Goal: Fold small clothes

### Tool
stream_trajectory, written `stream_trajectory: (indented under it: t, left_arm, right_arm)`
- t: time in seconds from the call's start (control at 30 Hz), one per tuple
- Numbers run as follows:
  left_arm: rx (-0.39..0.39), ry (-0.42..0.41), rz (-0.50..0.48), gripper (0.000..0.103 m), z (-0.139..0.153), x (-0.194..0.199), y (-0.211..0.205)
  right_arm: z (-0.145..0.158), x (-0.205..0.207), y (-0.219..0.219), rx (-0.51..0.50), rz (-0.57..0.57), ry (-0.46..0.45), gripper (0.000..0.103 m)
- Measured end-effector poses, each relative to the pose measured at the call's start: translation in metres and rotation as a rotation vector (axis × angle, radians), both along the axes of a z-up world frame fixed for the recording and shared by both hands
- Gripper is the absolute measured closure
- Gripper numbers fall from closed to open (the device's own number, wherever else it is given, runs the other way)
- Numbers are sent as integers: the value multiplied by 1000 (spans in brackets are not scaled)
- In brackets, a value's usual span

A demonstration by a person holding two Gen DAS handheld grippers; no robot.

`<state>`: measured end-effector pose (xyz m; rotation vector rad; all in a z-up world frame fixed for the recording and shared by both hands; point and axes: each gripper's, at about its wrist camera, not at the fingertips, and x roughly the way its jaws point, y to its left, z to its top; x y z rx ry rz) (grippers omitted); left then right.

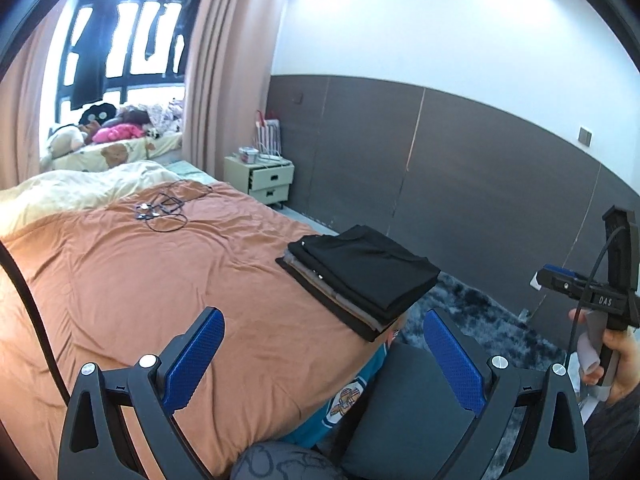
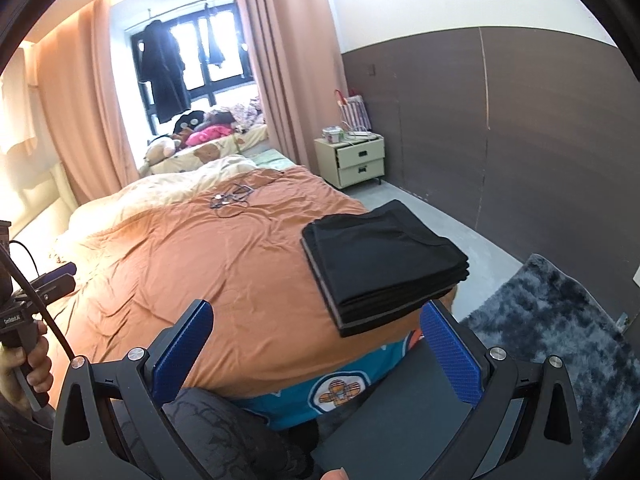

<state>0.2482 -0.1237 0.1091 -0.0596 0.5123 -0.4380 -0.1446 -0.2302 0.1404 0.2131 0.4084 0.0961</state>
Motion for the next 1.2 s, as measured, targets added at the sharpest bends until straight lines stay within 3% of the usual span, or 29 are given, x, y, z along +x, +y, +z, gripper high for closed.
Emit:
stream_trajectory:
  t: [0.1,0.13,0.3,0.63,1.03,1.2]
  left_arm:
    - [-3,-5,29,3,-2,-20,13]
    - [8,-8,73,3,-2,-31,19]
    - [76,-69,115,1,-1,-75,27]
    - [55,-102,170,1,-15,-140,54]
    - [51,-151,229,0,-46,-189,67]
    - [30,-142,247,0,-52,-195,73]
  right_arm:
    - [-9,-13,6,-8,14,-14,0]
    - [-13,-18,8,-9,15,-18,0]
    - [-25,-38,16,7,44,-37,0]
    - [-49,-75,23,12,64,-87,0]
    - [-85,-93,55,-2,90,-80,0]
    - [-84,-95,63,-24,69,-87,0]
